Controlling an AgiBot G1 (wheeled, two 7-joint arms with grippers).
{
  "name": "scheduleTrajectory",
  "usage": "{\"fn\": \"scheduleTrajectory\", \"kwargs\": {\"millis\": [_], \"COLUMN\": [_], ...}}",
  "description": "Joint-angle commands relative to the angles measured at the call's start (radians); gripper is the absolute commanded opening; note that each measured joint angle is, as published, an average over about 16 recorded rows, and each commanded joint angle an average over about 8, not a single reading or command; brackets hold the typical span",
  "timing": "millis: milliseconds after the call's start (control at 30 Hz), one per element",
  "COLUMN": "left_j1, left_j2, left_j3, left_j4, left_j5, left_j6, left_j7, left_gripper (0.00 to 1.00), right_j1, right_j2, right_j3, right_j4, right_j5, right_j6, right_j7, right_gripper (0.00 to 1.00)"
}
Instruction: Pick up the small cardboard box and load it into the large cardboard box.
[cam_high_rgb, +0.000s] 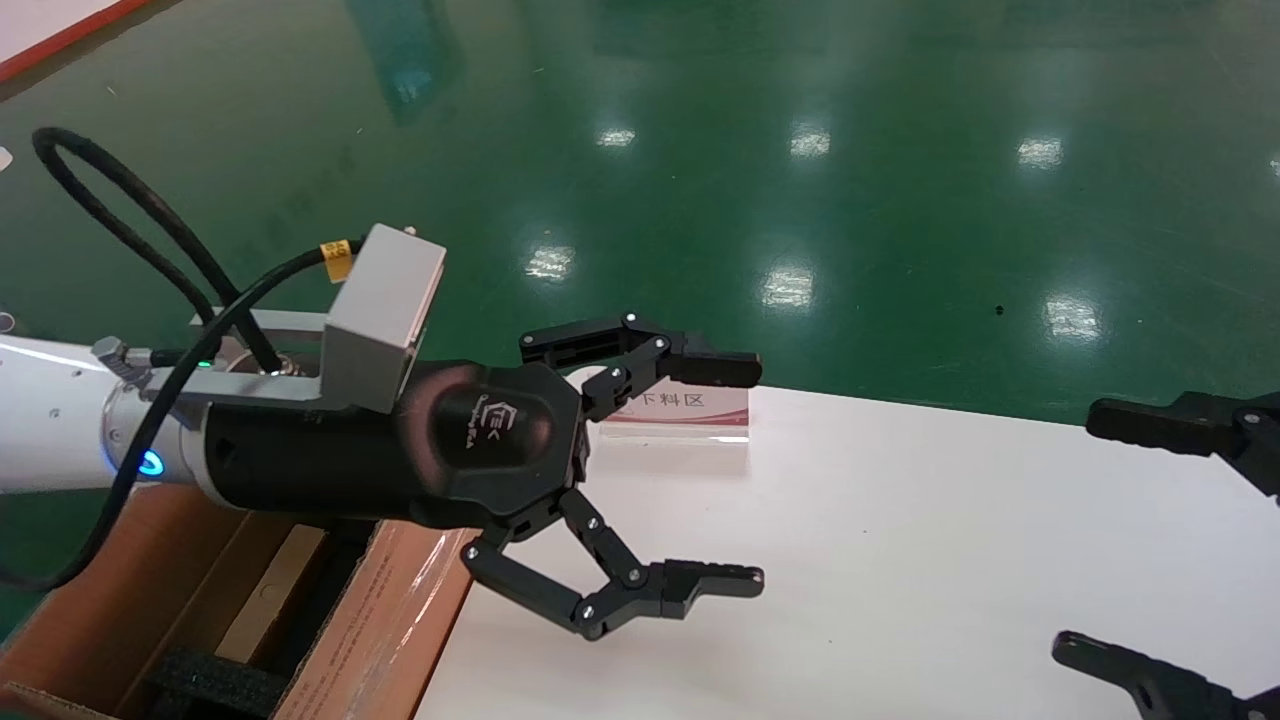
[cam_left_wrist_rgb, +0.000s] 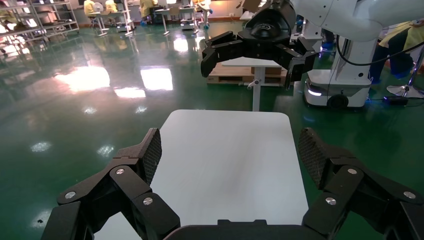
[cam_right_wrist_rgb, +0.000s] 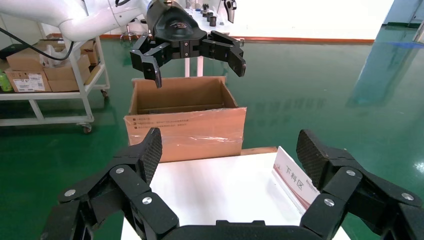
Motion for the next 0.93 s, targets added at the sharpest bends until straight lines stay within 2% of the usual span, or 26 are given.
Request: {"fn": "scheduleTrajectory", "kwargs": {"millis": [33,933], "left_j1": [0.001,0.006], "left_j2": [0.000,0.000], "left_j3": [-0.001,-0.008], "left_j4": [0.000,0.000], "left_j5": [-0.001,-0.003], "left_j6": [0.000,0.002], "left_j7": [0.001,0.004], "left_gripper": [1.00,1.00], "right_j1": [0.000,0.000], "right_j2": [0.000,0.000], "right_j3": [0.000,-0.001], "right_j4": [0.000,0.000], "right_j5": [0.000,0.000], "right_j6": [0.000,0.001], "right_j7": [0.000,-0.001], "right_gripper": [1.00,1.00]}}
